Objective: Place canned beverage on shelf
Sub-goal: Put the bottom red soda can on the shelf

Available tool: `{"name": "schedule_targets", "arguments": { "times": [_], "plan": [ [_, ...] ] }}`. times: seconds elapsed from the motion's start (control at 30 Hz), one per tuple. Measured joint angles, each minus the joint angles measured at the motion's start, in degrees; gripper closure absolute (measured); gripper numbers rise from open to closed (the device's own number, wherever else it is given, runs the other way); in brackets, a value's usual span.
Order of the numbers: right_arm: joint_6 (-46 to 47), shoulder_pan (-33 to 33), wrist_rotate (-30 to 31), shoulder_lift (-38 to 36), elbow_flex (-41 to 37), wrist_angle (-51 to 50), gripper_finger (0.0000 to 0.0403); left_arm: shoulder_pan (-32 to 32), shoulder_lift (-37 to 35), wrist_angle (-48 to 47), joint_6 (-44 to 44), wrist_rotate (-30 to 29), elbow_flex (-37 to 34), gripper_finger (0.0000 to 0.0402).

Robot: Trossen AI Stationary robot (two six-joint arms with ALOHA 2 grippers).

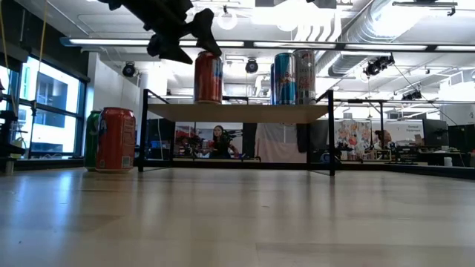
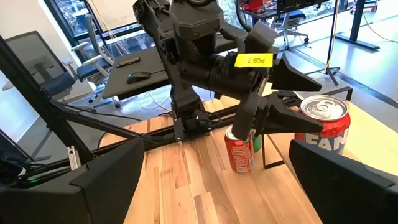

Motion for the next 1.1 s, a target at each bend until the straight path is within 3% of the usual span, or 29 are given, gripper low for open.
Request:
{"name": "schedule_targets", "arguments": {
  "times": [0.4,0.57,0.67,0.9,1.1],
  "plan": [
    [0.0,0.0,0.0,0.0,0.0,0.0,0.0015,-3.54,0.0,-3.61,-15.29,-2.12,0.31,0.0002],
    [-0.81,0.01,0.0,0.0,0.0,0.0,0.0015,-6.85,1.65,-22.42,-26.15,-6.38,8.91,0.0002],
    [-1.39,-0.05,0.0,0.0,0.0,0.0,0.0015,-8.1,4.46,-30.67,-28.17,-8.57,15.31,0.0002],
    [-1.99,-0.42,0.0,0.0,0.01,-0.02,0.0015,-8.52,12.0,-31.67,-30.56,-9.47,19.58,0.0002],
    [-1.99,-0.42,0.0,0.0,0.02,-1.23,0.0015,-8.53,13.05,-31.8,-35.62,-10.14,19.69,0.0002]
  ]
}}
